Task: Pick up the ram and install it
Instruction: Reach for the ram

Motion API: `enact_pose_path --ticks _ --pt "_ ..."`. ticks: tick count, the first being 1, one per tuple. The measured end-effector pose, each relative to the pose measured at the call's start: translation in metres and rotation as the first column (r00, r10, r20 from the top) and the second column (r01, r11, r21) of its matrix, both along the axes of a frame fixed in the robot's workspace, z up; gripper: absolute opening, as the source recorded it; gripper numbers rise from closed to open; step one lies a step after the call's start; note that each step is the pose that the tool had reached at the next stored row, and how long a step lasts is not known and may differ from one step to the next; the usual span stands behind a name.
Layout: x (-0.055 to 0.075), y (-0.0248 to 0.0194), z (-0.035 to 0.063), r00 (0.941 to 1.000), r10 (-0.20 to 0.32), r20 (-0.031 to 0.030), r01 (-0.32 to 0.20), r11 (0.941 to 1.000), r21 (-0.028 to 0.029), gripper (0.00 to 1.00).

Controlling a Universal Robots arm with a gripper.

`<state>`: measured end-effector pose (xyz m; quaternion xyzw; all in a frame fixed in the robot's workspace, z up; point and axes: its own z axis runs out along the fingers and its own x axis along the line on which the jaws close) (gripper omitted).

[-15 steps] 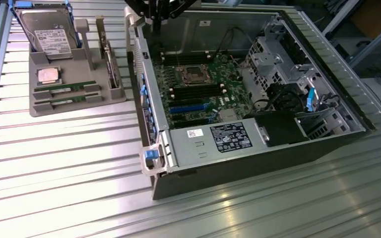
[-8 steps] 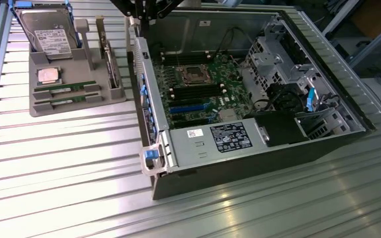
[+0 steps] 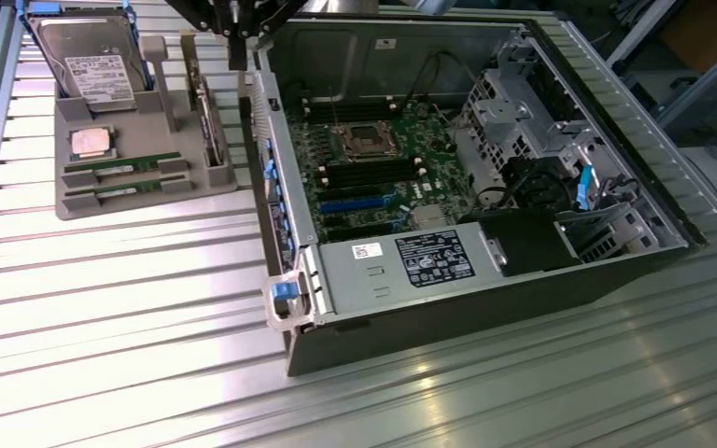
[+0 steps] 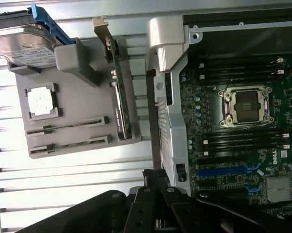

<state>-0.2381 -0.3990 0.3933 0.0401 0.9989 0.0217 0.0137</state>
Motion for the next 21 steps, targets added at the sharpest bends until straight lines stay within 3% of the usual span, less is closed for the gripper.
enact_pose_path --ticks 7,21 --pt "-0.023 0.0000 0.0000 1.0000 0.002 0.0003 -0.002 1.0000 0.0001 0.11" --pt "-0.055 0.0000 0.0000 1.0000 0.006 0.0008 -0.006 1.0000 0.0000 0.11"
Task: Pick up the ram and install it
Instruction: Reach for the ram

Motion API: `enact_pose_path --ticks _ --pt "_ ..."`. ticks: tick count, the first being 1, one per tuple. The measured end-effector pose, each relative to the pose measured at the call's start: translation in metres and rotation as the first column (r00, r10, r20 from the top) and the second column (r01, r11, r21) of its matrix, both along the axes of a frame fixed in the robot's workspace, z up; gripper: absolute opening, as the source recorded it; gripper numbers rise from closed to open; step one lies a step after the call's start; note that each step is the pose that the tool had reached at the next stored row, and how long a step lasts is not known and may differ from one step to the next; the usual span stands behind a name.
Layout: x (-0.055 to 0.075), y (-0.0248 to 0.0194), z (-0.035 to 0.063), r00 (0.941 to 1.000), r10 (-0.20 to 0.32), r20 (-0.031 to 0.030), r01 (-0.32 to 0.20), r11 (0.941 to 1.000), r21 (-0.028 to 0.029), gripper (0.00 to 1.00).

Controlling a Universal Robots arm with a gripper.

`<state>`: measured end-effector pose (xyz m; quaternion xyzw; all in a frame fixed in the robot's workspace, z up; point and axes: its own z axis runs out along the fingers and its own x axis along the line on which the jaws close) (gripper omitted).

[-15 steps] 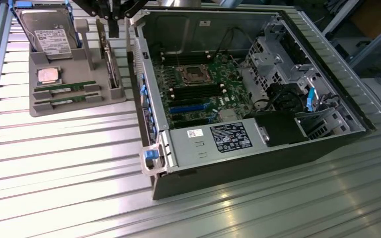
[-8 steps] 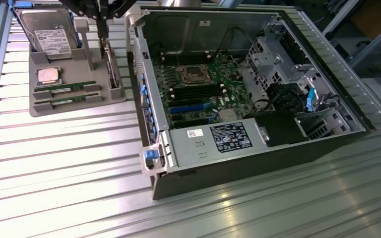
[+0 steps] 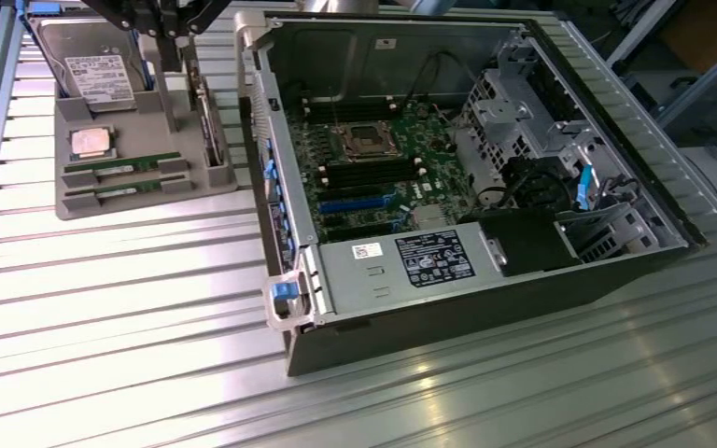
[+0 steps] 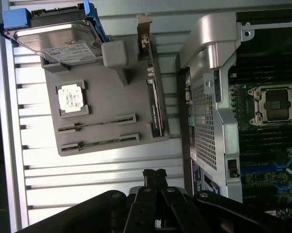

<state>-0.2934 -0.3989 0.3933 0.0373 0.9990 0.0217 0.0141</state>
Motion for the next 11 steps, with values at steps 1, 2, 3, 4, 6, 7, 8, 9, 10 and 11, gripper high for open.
enact_pose_path --ticks 1,2,3,4,6,7,8,9,10,11 --pt "-0.002 0.0000 0.0000 1.0000 0.000 0.0001 0.000 1.0000 0.0000 0.11" --pt "-0.005 0.0000 0.0000 1.0000 0.001 0.0001 -0.001 1.0000 0.0000 0.11" --pt "-0.008 0.0000 0.0000 1.0000 0.001 0.0000 -0.001 1.0000 0.0000 0.11" --pt "-0.011 0.0000 0.0000 1.0000 0.001 0.0001 -0.001 1.0000 0.0000 0.11" --pt "-0.017 0.0000 0.0000 1.0000 0.002 0.0002 -0.002 1.0000 0.0000 0.11" --pt "-0.020 0.0000 0.0000 1.0000 0.002 0.0003 -0.002 1.0000 0.0000 0.11" --pt "-0.021 0.0000 0.0000 1.0000 0.002 0.0004 -0.002 1.0000 0.0000 0.11" --pt "-0.025 0.0000 -0.0001 1.0000 0.002 0.0005 -0.002 1.0000 0.0001 0.11" --pt "-0.027 0.0000 0.0000 1.0000 0.002 0.0004 -0.002 1.0000 0.0000 0.11" --pt "-0.029 0.0000 0.0000 1.0000 0.002 0.0003 -0.002 1.0000 0.0000 0.11"
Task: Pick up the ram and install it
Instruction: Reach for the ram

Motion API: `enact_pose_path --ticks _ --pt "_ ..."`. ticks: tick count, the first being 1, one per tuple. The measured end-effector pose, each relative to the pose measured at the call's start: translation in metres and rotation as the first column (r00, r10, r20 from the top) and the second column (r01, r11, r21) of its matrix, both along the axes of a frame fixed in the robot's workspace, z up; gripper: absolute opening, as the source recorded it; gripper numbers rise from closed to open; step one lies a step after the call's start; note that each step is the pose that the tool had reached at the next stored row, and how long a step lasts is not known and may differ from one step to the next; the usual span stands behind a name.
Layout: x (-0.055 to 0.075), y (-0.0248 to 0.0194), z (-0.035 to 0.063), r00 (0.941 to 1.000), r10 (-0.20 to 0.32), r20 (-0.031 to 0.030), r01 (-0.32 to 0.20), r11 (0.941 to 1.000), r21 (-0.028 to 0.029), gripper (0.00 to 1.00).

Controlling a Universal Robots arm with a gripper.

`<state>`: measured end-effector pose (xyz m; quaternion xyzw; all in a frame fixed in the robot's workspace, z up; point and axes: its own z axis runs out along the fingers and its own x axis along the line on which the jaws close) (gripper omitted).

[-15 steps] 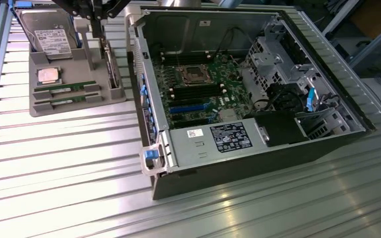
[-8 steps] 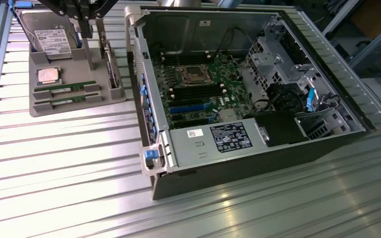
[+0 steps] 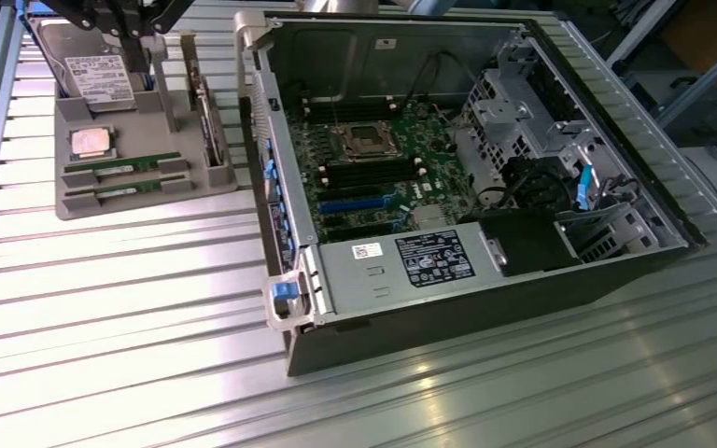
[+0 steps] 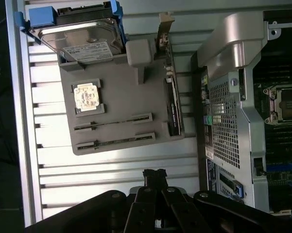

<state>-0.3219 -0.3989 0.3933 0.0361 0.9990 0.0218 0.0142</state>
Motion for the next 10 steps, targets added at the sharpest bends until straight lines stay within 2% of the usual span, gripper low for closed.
enact_pose_path --ticks 10 --pt "-0.028 0.0000 -0.0001 1.0000 0.002 0.0001 -0.002 1.0000 0.0001 0.11"
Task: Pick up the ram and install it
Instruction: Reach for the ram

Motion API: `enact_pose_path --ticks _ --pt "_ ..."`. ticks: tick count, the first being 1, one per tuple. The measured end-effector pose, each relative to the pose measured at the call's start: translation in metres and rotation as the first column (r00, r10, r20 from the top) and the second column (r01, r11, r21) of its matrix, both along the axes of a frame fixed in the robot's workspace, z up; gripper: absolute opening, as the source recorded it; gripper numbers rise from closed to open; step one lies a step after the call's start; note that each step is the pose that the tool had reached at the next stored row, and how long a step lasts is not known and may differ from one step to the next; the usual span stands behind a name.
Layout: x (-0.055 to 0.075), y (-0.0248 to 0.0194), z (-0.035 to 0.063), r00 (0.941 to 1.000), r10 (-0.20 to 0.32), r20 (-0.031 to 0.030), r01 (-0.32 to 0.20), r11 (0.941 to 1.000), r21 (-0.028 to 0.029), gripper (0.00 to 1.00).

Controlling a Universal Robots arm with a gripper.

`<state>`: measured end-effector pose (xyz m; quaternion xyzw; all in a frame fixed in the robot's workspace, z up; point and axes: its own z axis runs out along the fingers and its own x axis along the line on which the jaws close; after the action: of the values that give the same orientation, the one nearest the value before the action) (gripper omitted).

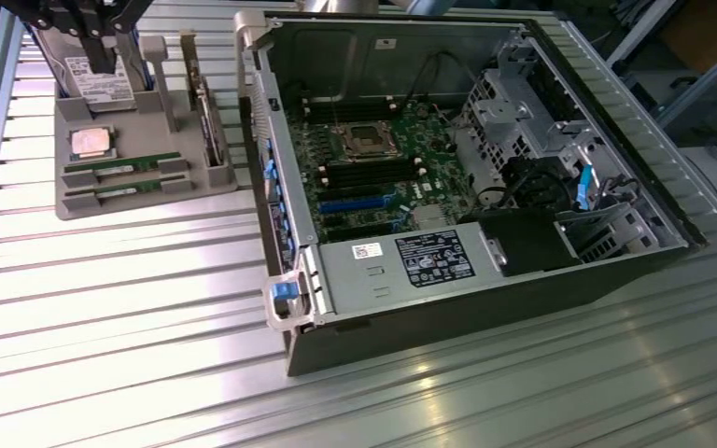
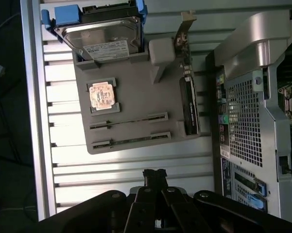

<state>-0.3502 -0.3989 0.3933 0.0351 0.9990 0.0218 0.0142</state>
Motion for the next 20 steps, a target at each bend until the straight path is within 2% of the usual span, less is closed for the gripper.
enact_pose_path --ticks 7,11,20 --pt "-0.021 0.0000 0.0000 1.0000 0.001 0.0001 -0.001 1.0000 0.0000 0.11" --pt "-0.028 0.0000 0.0000 1.0000 0.002 0.0001 -0.002 1.0000 0.0000 0.11" --pt "-0.016 0.0000 -0.0020 1.0000 0.003 -0.0023 -0.003 1.0000 0.0000 0.11"
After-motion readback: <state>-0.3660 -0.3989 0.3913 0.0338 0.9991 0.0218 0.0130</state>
